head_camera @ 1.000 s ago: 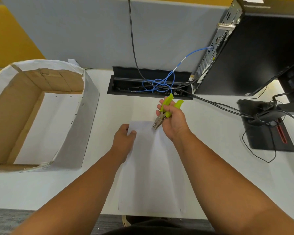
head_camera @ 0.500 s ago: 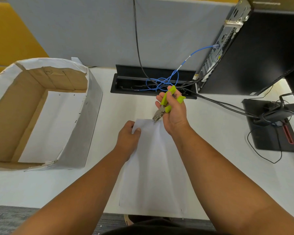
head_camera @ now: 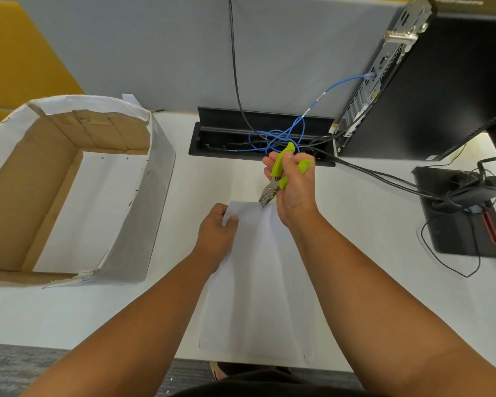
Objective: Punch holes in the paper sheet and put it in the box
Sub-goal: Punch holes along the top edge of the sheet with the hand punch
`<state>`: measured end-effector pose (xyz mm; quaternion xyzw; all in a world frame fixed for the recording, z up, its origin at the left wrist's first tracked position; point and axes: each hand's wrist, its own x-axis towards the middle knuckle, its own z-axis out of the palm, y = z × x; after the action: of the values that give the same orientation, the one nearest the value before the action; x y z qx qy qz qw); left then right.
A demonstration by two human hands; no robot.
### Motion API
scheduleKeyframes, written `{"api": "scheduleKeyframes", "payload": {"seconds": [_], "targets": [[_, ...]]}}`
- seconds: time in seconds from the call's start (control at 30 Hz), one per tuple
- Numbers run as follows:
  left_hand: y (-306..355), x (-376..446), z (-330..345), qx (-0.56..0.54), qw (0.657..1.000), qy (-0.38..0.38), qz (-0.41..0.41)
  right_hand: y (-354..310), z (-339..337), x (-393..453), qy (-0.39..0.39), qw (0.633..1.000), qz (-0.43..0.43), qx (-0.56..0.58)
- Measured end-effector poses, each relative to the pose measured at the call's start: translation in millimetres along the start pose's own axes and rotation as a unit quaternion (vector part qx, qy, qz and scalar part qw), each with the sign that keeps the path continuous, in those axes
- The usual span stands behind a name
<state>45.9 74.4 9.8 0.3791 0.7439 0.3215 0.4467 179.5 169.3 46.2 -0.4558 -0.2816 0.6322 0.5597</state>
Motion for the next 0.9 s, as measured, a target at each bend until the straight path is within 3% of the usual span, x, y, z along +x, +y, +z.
{"api": "scheduleKeyframes", "payload": {"seconds": [0.23,0.9], "targets": [[1.6,-0.5,-1.4,-0.016,1.0,0.0,-0.008,2.8,-4.2,1.2,-0.003,0.999,0.027,-0.042],[0.3,0.0,-5.0,0.008,0.999,0.033,0.038,-1.4,-10.7,-1.7,-0.1,0.993,0.045,0.047]]}}
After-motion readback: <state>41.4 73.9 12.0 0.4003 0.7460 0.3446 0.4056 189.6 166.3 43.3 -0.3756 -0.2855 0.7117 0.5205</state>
